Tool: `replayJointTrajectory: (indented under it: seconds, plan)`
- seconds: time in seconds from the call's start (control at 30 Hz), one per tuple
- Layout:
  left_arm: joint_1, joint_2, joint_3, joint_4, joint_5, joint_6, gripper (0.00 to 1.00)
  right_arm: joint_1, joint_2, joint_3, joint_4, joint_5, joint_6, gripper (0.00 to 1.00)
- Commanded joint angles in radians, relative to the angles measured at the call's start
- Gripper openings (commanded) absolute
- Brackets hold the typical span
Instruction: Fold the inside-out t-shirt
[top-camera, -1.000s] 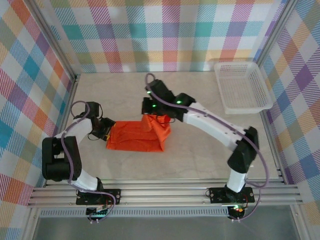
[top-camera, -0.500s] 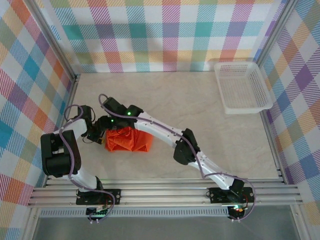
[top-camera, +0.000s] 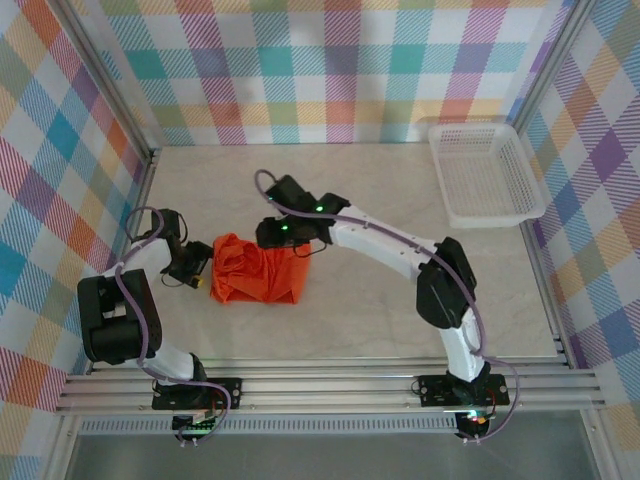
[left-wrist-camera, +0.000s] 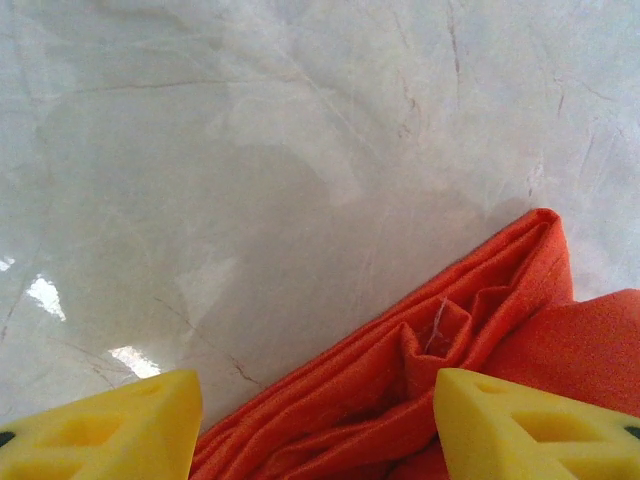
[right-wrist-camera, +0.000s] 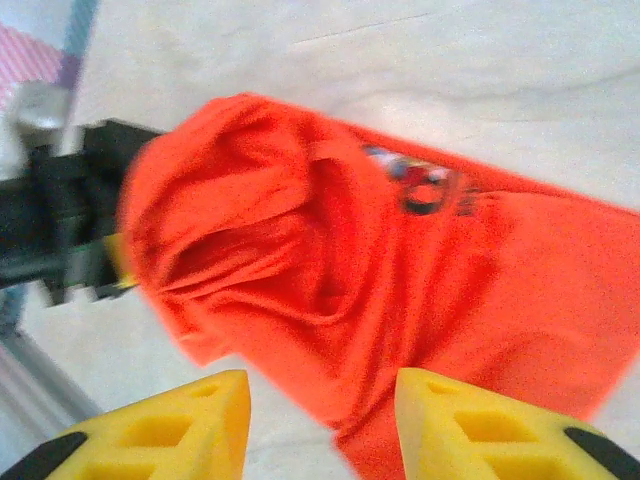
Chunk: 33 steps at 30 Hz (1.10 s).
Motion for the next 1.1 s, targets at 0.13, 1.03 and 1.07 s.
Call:
replayJointTrajectory:
  seconds: [0.13, 1.03, 1.07]
  plan:
    - [-0.001, 0.048, 0.049, -0.041, -0.026, 0.032, 0.63, -0.008, 0.068, -0.296, 0.144, -0.031, 0.044, 0.18]
    - [-0.186, -0.256, 0.170, -0.274, -0.107, 0.090, 0.72, -0.087, 0.133, -0.075, 0.100, -0.093, -0.033, 0.16]
    - [-0.221, -0.265, 0.140, -0.251, -0.074, 0.061, 0.71, -0.097, 0.155, -0.070, 0.107, -0.113, -0.024, 0.16]
